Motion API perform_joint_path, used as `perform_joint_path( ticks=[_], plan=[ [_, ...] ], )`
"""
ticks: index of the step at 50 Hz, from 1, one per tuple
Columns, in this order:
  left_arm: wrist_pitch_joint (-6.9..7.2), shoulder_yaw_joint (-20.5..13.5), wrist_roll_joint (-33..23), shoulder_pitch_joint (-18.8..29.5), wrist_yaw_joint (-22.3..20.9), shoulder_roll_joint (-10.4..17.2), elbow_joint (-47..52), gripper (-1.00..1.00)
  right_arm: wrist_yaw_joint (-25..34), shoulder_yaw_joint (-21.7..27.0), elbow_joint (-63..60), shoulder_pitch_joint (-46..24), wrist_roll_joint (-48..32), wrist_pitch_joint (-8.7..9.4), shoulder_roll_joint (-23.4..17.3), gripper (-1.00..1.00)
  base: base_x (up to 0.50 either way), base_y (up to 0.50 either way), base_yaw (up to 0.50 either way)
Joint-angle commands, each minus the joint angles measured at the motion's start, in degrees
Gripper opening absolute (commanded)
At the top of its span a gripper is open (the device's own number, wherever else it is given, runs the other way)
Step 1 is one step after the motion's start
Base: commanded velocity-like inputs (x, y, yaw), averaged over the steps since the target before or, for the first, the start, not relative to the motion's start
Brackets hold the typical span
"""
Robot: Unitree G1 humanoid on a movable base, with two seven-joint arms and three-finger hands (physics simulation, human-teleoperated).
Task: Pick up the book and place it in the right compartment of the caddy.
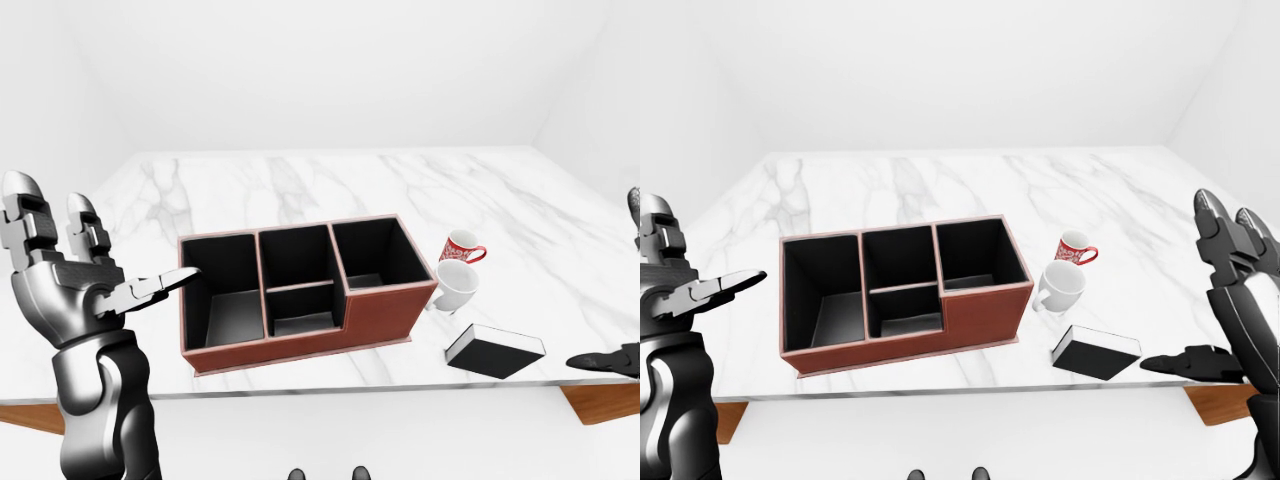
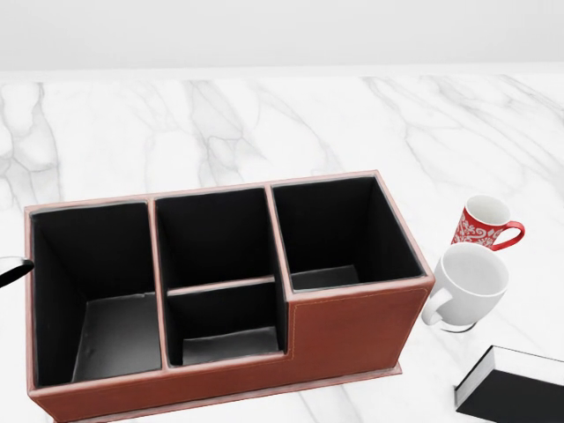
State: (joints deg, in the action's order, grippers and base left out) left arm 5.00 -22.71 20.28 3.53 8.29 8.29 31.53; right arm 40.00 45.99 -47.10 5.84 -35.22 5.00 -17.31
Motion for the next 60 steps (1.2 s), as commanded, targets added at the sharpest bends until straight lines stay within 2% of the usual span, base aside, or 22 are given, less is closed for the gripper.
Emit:
perform_joint_path(
  ticks=[1, 7, 12, 18, 20, 23, 30, 37, 50, 60],
  plan=[
    [0.0, -0.06, -0.03, 0.17, 0.14, 0.13, 0.14, 1.0, 0.0, 8.62, 2.59, 3.74, 0.53, 0.0, 0.57, 1.0, 0.0, 0.0, 0.0],
    [0.0, 0.09, -0.2, 0.02, 0.09, -0.03, 0.24, 1.0, 0.0, 12.54, 5.67, 7.1, 0.12, 0.0, 2.05, 1.0, 0.0, 0.0, 0.0],
    [0.0, -0.02, -0.19, 0.02, 0.13, 0.02, 0.32, 1.0, 0.0, 13.65, 7.86, 8.73, -0.45, -0.36, 4.4, 1.0, 0.0, 0.0, 0.0],
    [0.0, -0.04, -0.2, -0.05, 0.13, -0.02, 0.54, 1.0, 0.0, 14.88, 10.68, 10.3, -0.76, -5.15, 6.08, 1.0, 0.0, 0.0, 0.0],
    [0.0, -0.05, -0.17, -0.08, 0.13, -0.04, 0.65, 1.0, 0.0, 14.98, 11.15, 10.41, -0.96, -5.74, 6.34, 1.0, 0.0, 0.0, 0.0],
    [0.0, -0.05, -0.23, -0.13, 0.11, -0.08, 0.75, 1.0, 0.0, 14.83, 14.0, 12.19, -1.84, -10.0, 8.39, 1.0, 0.0, 0.0, 0.0],
    [0.0, -0.09, -0.25, -0.13, 0.0, -0.1, 0.5, 1.0, 0.0, 15.33, 15.45, 12.7, -2.59, -10.0, 8.64, 1.0, 0.0, 0.0, 0.0],
    [0.0, -0.08, -0.28, -0.16, -0.06, -0.13, 0.34, 1.0, 0.0, 13.43, 17.23, 12.37, -3.83, -10.0, 8.76, 1.0, 0.0, 0.0, 0.0],
    [0.0, -0.22, -0.09, -0.2, -0.07, -0.03, 0.71, 1.0, 0.0, 9.97, 20.14, 10.86, -6.05, -10.0, 6.58, 1.0, 0.0, 0.0, 0.0],
    [0.0, -0.1, -0.25, -0.11, -0.02, -0.1, 0.62, 1.0, 0.0, 5.91, 22.95, 8.98, -8.52, -7.74, 4.48, 1.0, 0.0, 0.0, 0.0]
  ],
)
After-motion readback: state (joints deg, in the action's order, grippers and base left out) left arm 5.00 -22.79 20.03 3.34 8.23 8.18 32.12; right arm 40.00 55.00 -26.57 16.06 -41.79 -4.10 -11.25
